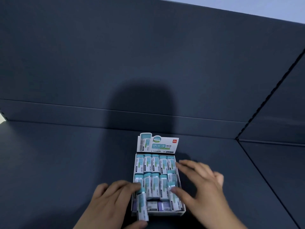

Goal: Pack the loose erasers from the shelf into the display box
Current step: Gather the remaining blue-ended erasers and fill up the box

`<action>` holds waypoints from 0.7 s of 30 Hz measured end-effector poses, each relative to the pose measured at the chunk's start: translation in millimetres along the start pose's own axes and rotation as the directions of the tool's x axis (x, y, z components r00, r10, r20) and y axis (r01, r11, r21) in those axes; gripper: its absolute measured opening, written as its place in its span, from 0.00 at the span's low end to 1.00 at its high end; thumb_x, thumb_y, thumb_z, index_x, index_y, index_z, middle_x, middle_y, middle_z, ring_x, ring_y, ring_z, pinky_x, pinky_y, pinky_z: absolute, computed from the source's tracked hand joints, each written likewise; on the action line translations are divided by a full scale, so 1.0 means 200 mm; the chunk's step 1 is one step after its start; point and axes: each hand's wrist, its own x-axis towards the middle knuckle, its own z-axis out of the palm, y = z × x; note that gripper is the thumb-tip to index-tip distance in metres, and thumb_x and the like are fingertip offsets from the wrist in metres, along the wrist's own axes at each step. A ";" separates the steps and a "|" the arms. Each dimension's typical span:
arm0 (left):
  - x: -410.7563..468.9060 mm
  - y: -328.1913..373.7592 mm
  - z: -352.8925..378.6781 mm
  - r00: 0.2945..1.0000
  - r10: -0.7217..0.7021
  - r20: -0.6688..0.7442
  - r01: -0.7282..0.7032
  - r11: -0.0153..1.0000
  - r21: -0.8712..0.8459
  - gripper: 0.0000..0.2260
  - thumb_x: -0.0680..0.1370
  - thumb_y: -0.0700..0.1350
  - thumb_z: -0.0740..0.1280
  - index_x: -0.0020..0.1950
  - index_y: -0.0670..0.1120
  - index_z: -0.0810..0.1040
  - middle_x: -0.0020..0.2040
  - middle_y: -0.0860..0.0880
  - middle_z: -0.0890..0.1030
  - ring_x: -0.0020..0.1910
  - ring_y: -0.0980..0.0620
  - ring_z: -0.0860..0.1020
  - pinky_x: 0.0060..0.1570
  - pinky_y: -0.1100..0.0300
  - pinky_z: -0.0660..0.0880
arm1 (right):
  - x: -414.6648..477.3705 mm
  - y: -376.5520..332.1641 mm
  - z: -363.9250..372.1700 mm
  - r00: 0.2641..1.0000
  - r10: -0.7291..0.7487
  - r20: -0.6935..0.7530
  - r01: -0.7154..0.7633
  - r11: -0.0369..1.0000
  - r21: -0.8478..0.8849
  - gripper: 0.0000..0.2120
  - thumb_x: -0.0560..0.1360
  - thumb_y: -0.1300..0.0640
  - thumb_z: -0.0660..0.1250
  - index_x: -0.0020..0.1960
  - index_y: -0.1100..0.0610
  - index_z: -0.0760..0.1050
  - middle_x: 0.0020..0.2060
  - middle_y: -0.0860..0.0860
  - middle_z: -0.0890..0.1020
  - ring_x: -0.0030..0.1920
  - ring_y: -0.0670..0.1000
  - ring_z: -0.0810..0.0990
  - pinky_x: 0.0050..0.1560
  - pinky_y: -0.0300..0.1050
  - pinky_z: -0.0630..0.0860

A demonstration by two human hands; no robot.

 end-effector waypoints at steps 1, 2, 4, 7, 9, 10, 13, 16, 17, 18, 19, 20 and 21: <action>0.01 0.00 0.02 1.000 0.025 -0.017 -0.025 0.999 0.029 0.26 0.68 0.70 0.51 0.57 0.56 0.68 0.45 0.62 0.79 0.51 0.67 0.67 0.46 0.65 0.63 | 0.01 -0.01 -0.04 0.997 0.001 0.083 0.000 1.000 -0.021 0.34 0.61 0.30 0.62 0.66 0.36 0.63 0.62 0.25 0.61 0.63 0.27 0.53 0.60 0.25 0.41; 0.01 0.00 0.04 0.999 0.047 -0.004 -0.047 0.998 0.039 0.25 0.70 0.70 0.49 0.57 0.57 0.67 0.46 0.63 0.79 0.51 0.68 0.67 0.47 0.66 0.63 | 0.01 0.01 -0.05 0.984 -0.022 0.179 0.034 0.997 -0.064 0.39 0.60 0.29 0.64 0.69 0.34 0.57 0.63 0.23 0.55 0.63 0.25 0.46 0.60 0.26 0.38; 0.02 0.01 0.07 0.997 0.073 0.000 -0.073 0.995 0.069 0.25 0.71 0.71 0.48 0.58 0.58 0.69 0.47 0.63 0.79 0.50 0.67 0.68 0.48 0.66 0.63 | 0.03 0.03 -0.07 0.950 -0.059 0.307 0.076 0.996 -0.044 0.42 0.61 0.31 0.67 0.70 0.34 0.52 0.63 0.22 0.50 0.63 0.24 0.41 0.59 0.25 0.36; 0.04 0.02 0.07 0.999 0.051 -0.018 -0.051 0.999 0.020 0.26 0.67 0.70 0.54 0.54 0.56 0.76 0.46 0.60 0.80 0.51 0.65 0.67 0.48 0.65 0.63 | 0.06 0.02 -0.05 0.942 -0.065 0.329 0.064 0.998 0.014 0.39 0.63 0.34 0.69 0.69 0.36 0.57 0.61 0.24 0.55 0.62 0.23 0.45 0.58 0.23 0.38; 0.05 0.02 0.07 0.997 0.063 -0.037 -0.062 0.998 0.025 0.26 0.66 0.69 0.55 0.55 0.56 0.75 0.46 0.60 0.80 0.51 0.65 0.68 0.48 0.65 0.62 | 0.07 0.02 -0.05 0.949 -0.061 0.308 0.054 0.998 0.033 0.36 0.64 0.35 0.69 0.68 0.37 0.59 0.61 0.25 0.58 0.63 0.24 0.48 0.57 0.22 0.38; 0.05 0.02 0.07 0.997 0.064 -0.041 -0.062 0.998 0.026 0.26 0.66 0.69 0.55 0.56 0.56 0.72 0.47 0.60 0.79 0.52 0.65 0.68 0.48 0.64 0.62 | 0.06 0.03 -0.04 0.953 -0.061 0.296 0.052 0.998 0.036 0.35 0.65 0.35 0.69 0.68 0.36 0.59 0.62 0.25 0.58 0.63 0.25 0.49 0.57 0.23 0.39; 0.06 0.02 0.08 0.995 0.080 -0.055 -0.078 0.996 0.044 0.26 0.66 0.69 0.55 0.57 0.56 0.69 0.48 0.62 0.79 0.53 0.65 0.67 0.49 0.64 0.62 | 0.05 0.04 -0.03 0.949 -0.094 0.302 0.093 0.996 0.017 0.36 0.65 0.33 0.66 0.69 0.35 0.56 0.63 0.23 0.53 0.64 0.25 0.45 0.59 0.24 0.38; 0.07 0.02 0.09 0.991 0.112 -0.069 -0.107 0.992 0.064 0.27 0.66 0.69 0.55 0.56 0.55 0.75 0.48 0.62 0.80 0.54 0.64 0.68 0.49 0.64 0.62 | 0.05 0.05 -0.05 0.933 -0.101 0.345 0.108 0.994 -0.002 0.40 0.62 0.31 0.66 0.69 0.33 0.52 0.63 0.22 0.50 0.64 0.25 0.42 0.59 0.25 0.37; 0.07 0.03 0.09 0.990 0.122 -0.073 -0.116 0.990 0.082 0.27 0.66 0.69 0.55 0.54 0.54 0.77 0.48 0.63 0.80 0.54 0.64 0.68 0.48 0.63 0.62 | 0.06 0.05 -0.05 0.932 -0.105 0.345 0.114 0.993 -0.004 0.40 0.61 0.31 0.66 0.69 0.34 0.53 0.63 0.23 0.51 0.64 0.25 0.43 0.59 0.25 0.38; 0.08 0.03 0.09 0.989 0.127 -0.074 -0.119 0.988 0.098 0.26 0.66 0.69 0.55 0.53 0.54 0.78 0.48 0.63 0.80 0.54 0.65 0.68 0.48 0.63 0.62 | 0.06 0.05 -0.06 0.937 -0.111 0.332 0.122 0.993 -0.012 0.40 0.62 0.31 0.66 0.69 0.34 0.54 0.62 0.23 0.52 0.64 0.25 0.45 0.60 0.26 0.39; 0.08 0.03 0.09 0.988 0.131 -0.080 -0.121 0.986 0.113 0.26 0.65 0.69 0.55 0.52 0.54 0.78 0.47 0.63 0.80 0.53 0.65 0.68 0.47 0.62 0.62 | 0.07 0.05 -0.06 0.944 -0.118 0.308 0.130 0.991 -0.019 0.38 0.62 0.31 0.66 0.69 0.34 0.55 0.62 0.23 0.55 0.64 0.26 0.46 0.60 0.27 0.40; 0.09 0.03 0.08 0.987 0.135 -0.087 -0.124 0.985 0.121 0.26 0.65 0.69 0.55 0.52 0.55 0.77 0.46 0.63 0.80 0.53 0.64 0.68 0.47 0.62 0.62 | 0.07 0.04 -0.06 0.953 -0.122 0.278 0.135 0.991 -0.026 0.36 0.63 0.31 0.65 0.68 0.33 0.56 0.61 0.24 0.57 0.64 0.26 0.48 0.61 0.28 0.42; 0.09 0.03 0.08 0.985 0.144 -0.097 -0.131 0.983 0.129 0.26 0.64 0.69 0.55 0.53 0.56 0.75 0.46 0.63 0.80 0.52 0.64 0.68 0.47 0.62 0.62 | 0.06 0.04 -0.06 0.960 -0.125 0.251 0.137 0.990 -0.030 0.33 0.65 0.31 0.63 0.66 0.31 0.56 0.61 0.25 0.59 0.64 0.27 0.50 0.62 0.29 0.43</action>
